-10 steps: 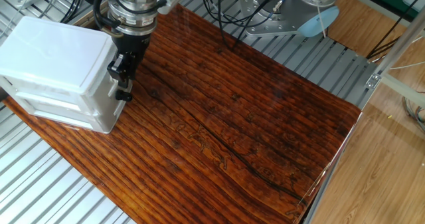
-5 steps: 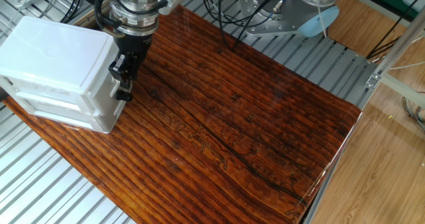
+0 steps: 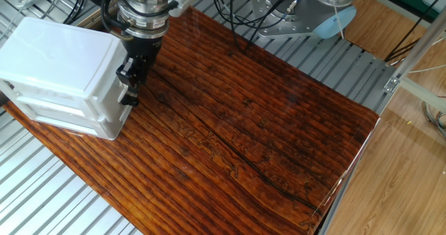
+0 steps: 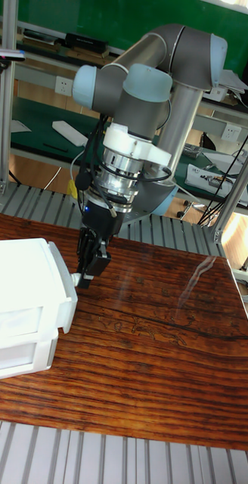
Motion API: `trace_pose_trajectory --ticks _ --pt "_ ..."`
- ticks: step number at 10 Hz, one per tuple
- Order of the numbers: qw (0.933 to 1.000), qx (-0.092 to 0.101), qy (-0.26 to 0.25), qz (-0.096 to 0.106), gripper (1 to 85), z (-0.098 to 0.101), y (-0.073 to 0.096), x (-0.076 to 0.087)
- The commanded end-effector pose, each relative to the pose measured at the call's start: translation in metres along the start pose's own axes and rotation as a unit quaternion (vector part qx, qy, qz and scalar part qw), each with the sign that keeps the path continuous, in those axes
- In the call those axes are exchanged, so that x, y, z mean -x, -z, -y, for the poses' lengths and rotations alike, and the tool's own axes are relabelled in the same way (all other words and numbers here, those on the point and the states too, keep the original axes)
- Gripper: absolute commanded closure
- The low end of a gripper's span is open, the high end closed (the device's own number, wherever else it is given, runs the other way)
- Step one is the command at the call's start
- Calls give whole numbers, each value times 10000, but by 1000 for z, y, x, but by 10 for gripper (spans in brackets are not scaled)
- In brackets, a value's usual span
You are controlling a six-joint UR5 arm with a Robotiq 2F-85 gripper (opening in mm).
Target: Grasp the handle and open the drawer
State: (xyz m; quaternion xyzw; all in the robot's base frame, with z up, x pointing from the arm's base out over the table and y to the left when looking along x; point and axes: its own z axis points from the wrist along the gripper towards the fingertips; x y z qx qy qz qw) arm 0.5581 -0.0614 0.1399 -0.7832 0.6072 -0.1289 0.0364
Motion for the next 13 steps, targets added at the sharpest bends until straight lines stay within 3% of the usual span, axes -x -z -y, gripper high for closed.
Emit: trace_pose_trajectory --ticks 1,9,13 --pt "10000 13 -72 60 593 0 1 5" --pt "9996 95 -234 87 603 -1 4 11" --pt "9989 164 -424 62 603 1 7 26"
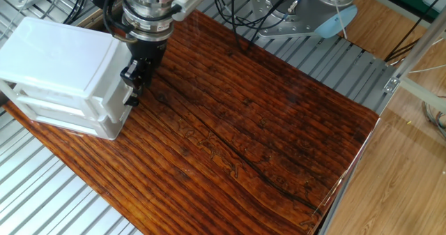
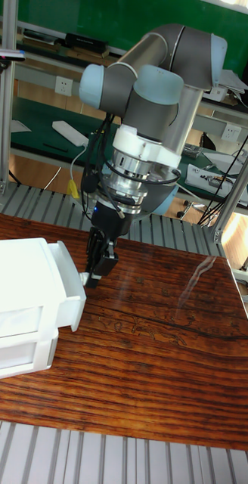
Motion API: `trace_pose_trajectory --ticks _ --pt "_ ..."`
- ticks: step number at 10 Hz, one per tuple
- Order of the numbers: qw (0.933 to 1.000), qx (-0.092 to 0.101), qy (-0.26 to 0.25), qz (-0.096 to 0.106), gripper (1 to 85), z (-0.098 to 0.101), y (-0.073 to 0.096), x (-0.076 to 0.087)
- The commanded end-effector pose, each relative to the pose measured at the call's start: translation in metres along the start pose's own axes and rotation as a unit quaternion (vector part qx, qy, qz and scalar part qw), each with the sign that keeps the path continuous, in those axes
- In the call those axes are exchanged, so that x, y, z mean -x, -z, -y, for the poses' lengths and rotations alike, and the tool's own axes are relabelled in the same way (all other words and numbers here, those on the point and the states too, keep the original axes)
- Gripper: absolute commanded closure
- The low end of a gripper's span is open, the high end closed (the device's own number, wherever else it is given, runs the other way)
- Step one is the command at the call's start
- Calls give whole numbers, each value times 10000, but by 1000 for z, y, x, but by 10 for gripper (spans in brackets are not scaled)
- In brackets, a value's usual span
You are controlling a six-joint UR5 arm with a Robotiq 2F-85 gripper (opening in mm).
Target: Grasp the handle and open the drawer
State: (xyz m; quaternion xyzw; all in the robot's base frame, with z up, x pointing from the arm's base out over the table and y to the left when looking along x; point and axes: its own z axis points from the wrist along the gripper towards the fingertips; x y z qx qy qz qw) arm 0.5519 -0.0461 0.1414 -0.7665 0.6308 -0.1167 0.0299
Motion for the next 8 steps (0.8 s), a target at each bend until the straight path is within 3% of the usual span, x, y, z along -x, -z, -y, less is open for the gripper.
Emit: trace_pose_trajectory --ticks 1,8 --pt "9998 23 -203 40 603 2 3 14" --pt "9992 52 -383 60 603 2 4 23"
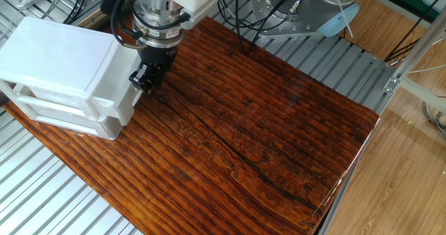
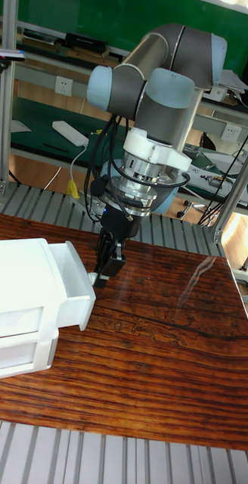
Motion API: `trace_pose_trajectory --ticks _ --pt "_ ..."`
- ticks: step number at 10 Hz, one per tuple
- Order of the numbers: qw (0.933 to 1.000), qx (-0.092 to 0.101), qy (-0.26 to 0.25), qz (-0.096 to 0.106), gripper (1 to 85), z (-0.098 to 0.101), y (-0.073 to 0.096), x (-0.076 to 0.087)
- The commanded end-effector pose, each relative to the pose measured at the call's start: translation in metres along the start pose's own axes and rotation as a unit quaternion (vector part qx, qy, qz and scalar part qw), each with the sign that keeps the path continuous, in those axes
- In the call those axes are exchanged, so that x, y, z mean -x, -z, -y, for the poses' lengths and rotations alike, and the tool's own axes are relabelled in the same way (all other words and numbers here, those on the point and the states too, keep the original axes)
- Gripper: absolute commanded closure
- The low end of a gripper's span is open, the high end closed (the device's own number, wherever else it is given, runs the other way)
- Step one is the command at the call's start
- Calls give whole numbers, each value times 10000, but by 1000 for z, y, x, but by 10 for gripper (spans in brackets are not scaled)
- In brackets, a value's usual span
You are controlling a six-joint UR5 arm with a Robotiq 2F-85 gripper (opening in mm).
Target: Grasp the handle and open the drawer
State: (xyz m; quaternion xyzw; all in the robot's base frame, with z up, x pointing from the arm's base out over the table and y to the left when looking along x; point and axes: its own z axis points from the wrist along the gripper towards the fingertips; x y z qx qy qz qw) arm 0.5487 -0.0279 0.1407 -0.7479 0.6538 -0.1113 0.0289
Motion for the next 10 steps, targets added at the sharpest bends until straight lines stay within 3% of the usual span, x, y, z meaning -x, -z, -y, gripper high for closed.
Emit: trace_pose_trajectory --ticks 1,10 --pt "9999 -7 -101 40 603 1 3 6" --pt "9994 -25 -359 -5 613 3 7 27"
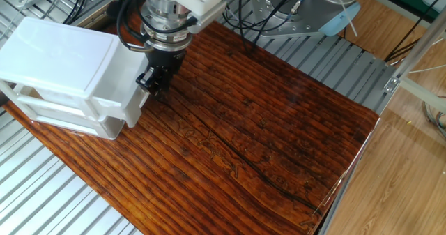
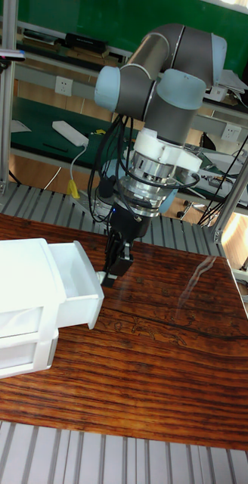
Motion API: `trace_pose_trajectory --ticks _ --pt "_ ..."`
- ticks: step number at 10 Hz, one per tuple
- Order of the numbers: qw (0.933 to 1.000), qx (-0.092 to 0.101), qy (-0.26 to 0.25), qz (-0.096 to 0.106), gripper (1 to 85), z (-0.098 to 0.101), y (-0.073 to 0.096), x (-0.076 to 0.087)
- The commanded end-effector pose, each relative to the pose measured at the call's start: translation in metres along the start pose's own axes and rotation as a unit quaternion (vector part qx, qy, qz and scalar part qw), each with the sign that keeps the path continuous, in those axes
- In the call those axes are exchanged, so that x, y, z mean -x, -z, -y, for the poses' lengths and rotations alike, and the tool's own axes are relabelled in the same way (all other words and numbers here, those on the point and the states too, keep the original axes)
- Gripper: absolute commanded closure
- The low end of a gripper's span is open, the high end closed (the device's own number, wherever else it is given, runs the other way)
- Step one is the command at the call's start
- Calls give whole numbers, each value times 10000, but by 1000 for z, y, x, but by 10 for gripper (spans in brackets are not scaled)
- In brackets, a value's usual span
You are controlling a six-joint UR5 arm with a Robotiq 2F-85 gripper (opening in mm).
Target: Grasp the handle and open the drawer
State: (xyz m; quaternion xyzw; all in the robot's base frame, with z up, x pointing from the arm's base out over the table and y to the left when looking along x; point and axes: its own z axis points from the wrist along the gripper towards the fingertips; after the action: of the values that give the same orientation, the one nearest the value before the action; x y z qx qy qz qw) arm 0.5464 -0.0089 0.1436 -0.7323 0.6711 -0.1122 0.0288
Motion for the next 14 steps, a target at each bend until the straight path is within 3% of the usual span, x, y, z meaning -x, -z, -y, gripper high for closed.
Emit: trace_pose_trajectory --ticks 1,8,9,10,11,12,14 --pt "9998 -49 -184 33 613 1 1 12" --pt "9994 -24 -348 14 617 3 3 23" --pt "9992 15 -400 8 593 1 3 23" --pt "9990 91 -432 19 487 -2 3 24" --pt "9990 99 -438 11 440 -3 3 23" --pt "9987 98 -498 42 430 -2 3 25" --pt "9960 84 -818 342 410 0 6 41"
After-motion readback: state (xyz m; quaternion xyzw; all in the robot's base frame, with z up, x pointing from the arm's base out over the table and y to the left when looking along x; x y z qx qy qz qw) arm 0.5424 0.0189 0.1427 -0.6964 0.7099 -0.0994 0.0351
